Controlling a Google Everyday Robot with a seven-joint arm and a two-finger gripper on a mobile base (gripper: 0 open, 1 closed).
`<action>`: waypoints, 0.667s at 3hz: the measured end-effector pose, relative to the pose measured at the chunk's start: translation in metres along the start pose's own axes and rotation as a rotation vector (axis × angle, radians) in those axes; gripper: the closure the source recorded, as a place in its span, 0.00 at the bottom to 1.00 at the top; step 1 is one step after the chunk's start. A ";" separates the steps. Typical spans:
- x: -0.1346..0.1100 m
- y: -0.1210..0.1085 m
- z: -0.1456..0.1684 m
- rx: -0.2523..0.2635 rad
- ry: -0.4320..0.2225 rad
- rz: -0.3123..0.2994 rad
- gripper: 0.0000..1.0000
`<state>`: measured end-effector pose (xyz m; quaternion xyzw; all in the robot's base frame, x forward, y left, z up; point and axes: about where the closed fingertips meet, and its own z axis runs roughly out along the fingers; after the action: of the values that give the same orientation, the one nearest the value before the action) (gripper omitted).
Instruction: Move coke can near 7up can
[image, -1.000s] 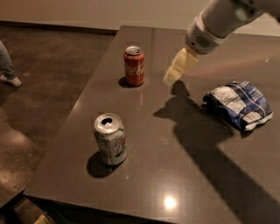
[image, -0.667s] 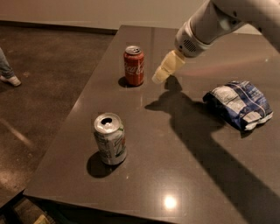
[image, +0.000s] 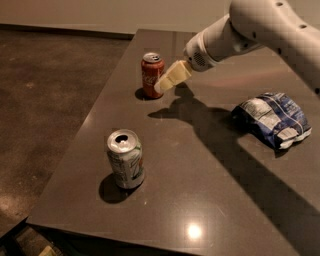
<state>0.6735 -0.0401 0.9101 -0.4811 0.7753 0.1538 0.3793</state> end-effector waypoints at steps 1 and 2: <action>-0.018 0.004 0.014 -0.039 -0.084 0.002 0.00; -0.031 0.010 0.026 -0.077 -0.132 -0.001 0.00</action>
Offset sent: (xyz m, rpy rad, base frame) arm 0.0145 0.0574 0.0085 0.1952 -0.0224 0.1116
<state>0.6836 -0.0001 0.9143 -0.4845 0.7419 0.2147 0.4108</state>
